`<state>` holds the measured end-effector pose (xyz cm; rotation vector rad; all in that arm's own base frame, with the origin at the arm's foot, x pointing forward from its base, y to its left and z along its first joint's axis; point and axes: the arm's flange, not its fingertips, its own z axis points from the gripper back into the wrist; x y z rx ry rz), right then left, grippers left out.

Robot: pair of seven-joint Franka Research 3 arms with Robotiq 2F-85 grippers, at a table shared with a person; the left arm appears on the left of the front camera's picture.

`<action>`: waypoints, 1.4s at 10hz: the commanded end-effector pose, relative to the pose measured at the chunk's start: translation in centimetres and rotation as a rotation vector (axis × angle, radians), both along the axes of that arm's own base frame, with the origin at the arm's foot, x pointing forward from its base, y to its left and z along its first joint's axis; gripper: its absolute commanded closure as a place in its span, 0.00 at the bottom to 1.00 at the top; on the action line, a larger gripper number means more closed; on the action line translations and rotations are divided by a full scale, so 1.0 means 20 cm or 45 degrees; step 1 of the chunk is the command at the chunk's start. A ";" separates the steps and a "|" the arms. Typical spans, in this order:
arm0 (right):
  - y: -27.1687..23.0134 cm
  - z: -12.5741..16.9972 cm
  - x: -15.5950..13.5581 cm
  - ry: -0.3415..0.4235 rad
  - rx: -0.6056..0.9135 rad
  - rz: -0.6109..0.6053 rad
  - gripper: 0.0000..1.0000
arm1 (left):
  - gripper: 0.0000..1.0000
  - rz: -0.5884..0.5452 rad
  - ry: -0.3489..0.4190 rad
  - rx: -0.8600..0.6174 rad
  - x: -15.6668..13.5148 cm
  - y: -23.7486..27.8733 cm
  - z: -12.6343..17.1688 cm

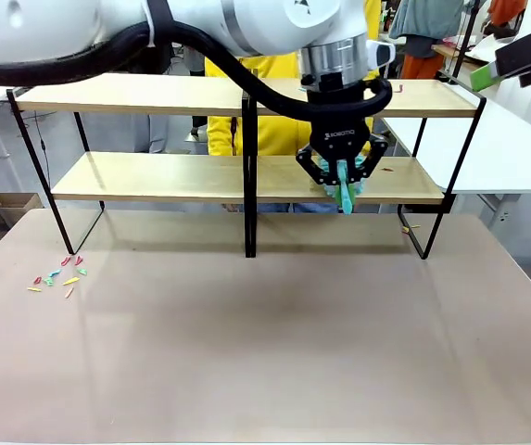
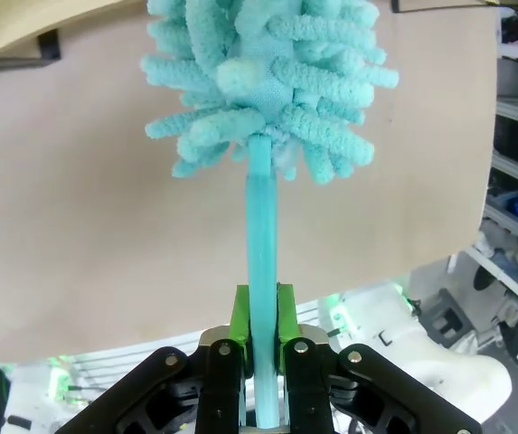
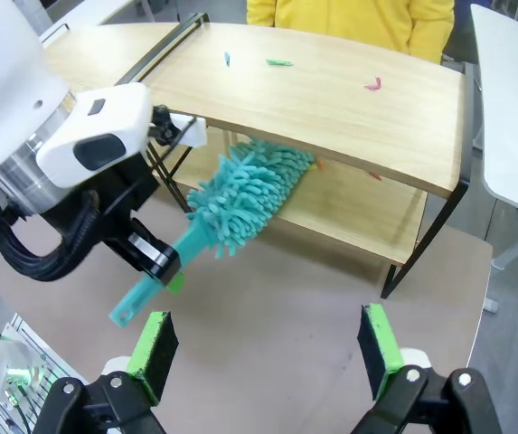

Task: Clean the shelves.
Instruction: Clean another randomly selected level of the Shelf with the Duster.

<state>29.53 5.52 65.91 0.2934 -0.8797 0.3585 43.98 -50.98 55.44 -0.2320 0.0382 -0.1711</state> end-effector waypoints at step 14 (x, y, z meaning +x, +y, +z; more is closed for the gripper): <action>-0.01 0.00 0.00 0.001 0.009 0.003 0.00 | 0.87 -0.314 -0.023 0.090 0.16 -0.19 0.01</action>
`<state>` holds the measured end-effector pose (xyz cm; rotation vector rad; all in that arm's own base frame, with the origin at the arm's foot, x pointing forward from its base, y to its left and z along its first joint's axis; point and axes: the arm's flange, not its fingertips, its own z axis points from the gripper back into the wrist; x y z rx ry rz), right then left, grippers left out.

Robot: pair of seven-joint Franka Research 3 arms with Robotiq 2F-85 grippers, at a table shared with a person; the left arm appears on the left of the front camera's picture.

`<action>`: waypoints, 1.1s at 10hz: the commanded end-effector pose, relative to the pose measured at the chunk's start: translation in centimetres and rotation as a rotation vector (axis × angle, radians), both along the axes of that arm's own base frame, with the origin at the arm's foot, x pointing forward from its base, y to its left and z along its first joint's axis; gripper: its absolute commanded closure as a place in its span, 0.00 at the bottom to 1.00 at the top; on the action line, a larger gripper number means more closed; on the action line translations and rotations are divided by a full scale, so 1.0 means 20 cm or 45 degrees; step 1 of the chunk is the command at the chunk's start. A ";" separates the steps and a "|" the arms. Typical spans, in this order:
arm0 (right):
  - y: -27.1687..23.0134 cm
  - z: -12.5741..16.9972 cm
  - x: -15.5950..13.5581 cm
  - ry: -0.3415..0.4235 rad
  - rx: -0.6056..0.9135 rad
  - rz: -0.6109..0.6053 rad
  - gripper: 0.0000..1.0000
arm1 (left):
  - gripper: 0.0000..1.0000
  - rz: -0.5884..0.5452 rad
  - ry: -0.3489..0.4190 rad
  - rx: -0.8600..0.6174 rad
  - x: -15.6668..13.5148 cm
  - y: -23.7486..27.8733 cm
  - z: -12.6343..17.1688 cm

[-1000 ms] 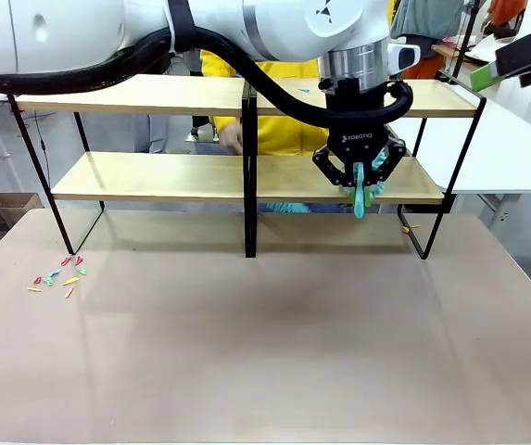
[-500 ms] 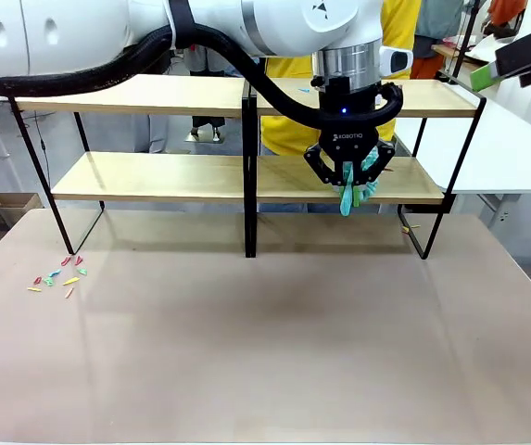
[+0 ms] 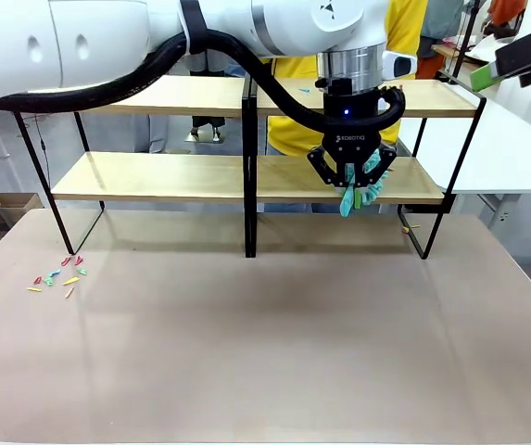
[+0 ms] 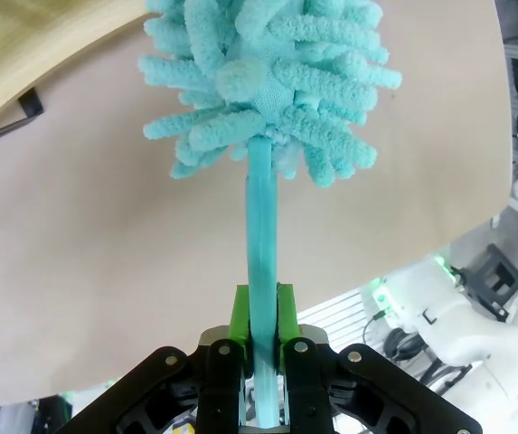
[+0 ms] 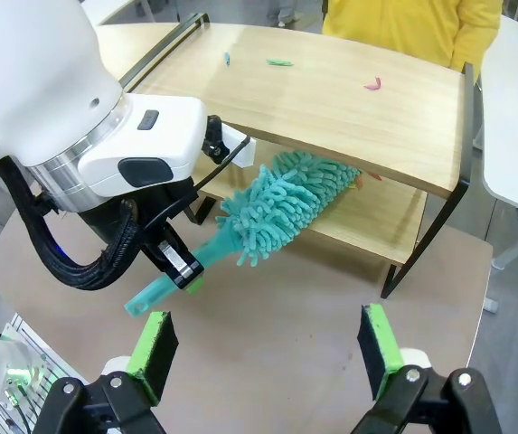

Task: Clean the shelves.
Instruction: Clean another randomly selected level of the Shelf with the Duster.

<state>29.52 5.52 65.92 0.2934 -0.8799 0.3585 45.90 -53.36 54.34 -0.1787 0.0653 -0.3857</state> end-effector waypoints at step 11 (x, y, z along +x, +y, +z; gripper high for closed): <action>-0.01 0.00 0.00 0.001 0.009 0.003 0.00 | 0.87 -0.521 0.017 0.078 0.03 -0.08 0.03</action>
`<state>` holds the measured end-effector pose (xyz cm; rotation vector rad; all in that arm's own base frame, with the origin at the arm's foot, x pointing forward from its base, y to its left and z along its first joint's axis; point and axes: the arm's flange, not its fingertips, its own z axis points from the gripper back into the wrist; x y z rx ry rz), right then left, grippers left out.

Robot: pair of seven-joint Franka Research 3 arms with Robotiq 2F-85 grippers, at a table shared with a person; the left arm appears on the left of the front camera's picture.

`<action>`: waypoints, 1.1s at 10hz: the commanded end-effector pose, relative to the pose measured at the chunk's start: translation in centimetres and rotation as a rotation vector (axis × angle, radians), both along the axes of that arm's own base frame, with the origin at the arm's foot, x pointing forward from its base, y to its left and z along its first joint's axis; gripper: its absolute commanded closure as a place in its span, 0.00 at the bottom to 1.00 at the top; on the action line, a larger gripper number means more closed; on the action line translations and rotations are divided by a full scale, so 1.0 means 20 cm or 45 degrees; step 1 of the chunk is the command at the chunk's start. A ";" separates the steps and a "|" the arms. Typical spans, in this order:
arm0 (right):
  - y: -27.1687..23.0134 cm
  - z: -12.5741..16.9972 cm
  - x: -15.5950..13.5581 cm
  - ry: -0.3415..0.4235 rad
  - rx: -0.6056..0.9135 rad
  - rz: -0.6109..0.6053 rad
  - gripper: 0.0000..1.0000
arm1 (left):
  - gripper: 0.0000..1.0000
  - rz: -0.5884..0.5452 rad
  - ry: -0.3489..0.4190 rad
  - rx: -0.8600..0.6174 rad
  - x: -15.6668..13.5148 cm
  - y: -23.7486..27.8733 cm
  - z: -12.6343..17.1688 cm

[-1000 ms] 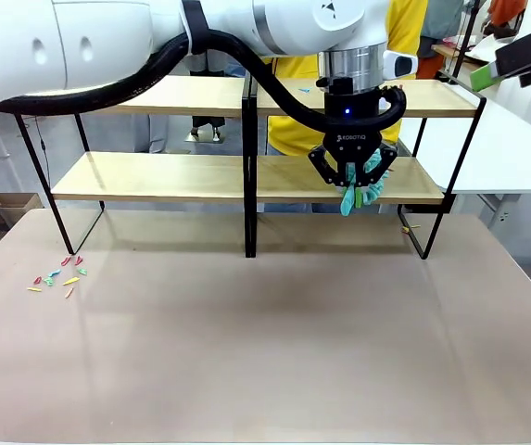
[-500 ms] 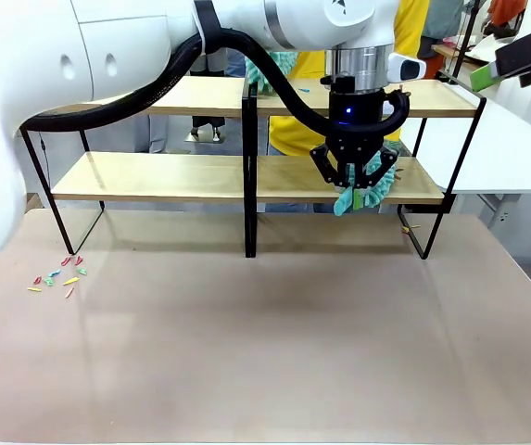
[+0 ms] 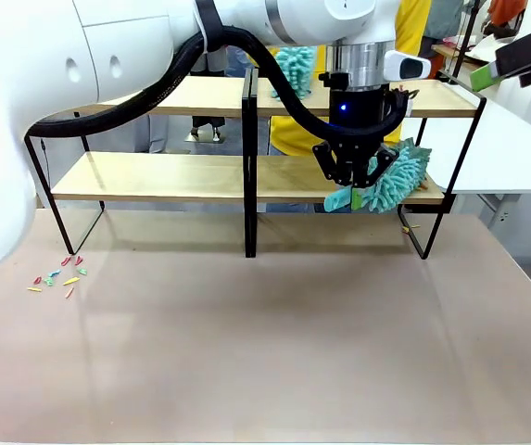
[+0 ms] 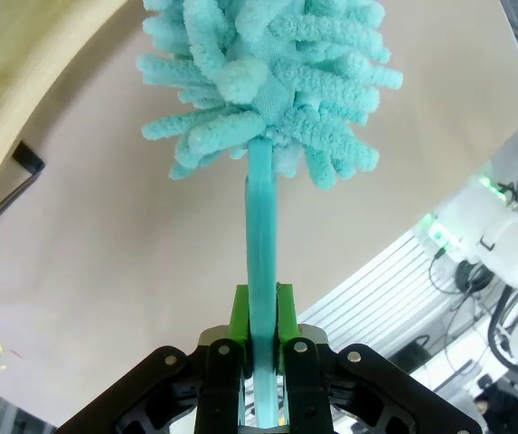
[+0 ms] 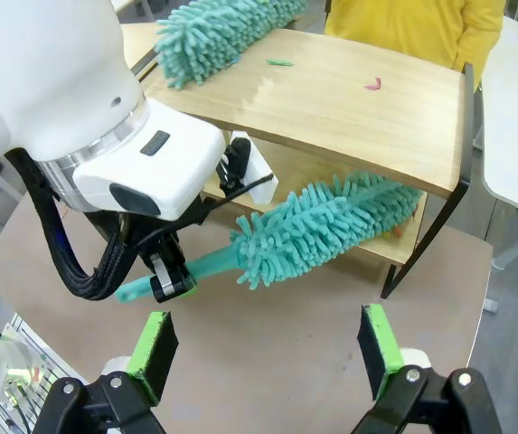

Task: Clean the shelves.
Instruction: Clean another randomly selected level of the Shelf with the Duster.

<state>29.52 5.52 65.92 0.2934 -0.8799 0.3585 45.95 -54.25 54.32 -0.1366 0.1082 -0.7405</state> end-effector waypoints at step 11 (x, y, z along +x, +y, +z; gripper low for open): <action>-0.01 0.00 0.00 0.001 0.009 0.003 0.00 | 0.87 -0.532 -0.035 0.122 -0.60 0.34 0.02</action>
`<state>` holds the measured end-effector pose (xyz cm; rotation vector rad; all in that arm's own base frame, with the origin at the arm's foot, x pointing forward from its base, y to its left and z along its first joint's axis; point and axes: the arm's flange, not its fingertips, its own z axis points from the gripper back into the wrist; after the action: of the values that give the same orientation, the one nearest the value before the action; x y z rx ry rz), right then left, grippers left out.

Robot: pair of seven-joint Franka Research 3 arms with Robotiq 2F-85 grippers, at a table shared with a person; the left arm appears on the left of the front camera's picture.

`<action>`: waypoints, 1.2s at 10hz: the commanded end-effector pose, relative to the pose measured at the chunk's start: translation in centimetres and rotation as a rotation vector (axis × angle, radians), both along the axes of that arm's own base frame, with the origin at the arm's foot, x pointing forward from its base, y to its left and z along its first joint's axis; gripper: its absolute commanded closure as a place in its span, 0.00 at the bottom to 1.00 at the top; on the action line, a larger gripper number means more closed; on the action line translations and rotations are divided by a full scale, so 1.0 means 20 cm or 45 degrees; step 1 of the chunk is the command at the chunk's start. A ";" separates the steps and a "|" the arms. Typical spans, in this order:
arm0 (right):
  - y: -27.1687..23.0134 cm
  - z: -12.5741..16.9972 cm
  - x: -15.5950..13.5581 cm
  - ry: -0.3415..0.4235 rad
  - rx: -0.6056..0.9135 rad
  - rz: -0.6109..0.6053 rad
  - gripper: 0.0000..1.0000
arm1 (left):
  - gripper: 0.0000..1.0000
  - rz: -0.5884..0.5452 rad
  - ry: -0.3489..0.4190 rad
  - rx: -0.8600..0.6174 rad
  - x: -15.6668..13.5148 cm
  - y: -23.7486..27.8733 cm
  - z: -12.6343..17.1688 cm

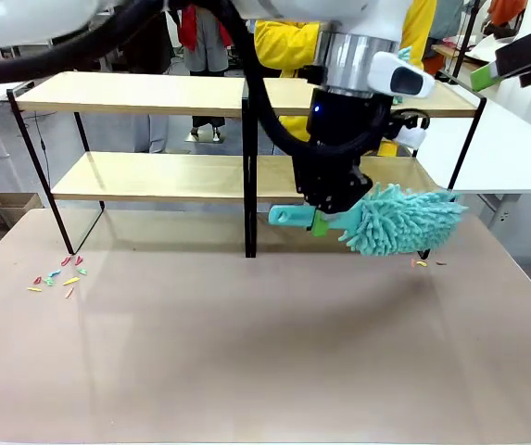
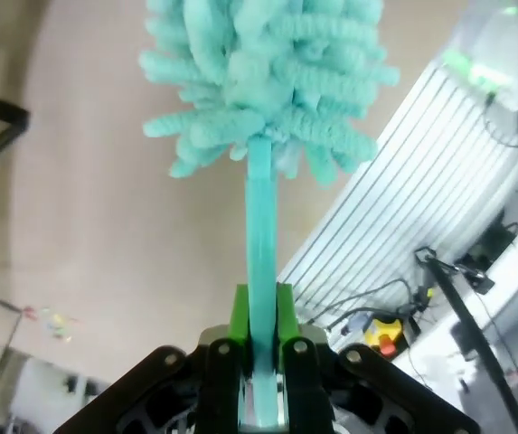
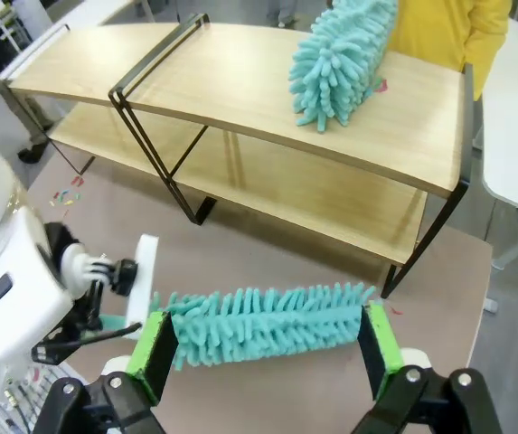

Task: Clean the shelves.
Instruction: Clean another randomly selected level of the Shelf with the Duster.

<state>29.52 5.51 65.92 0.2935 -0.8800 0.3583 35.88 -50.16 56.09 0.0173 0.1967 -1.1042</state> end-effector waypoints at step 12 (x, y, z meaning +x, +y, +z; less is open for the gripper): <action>-0.01 0.00 0.00 0.001 0.009 0.003 0.00 | 0.87 0.338 -0.254 -0.852 -0.52 1.63 -0.19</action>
<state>29.54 5.50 65.89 0.2935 -0.8793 0.3578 28.09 -21.83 53.18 -0.3803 -0.1958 -0.9034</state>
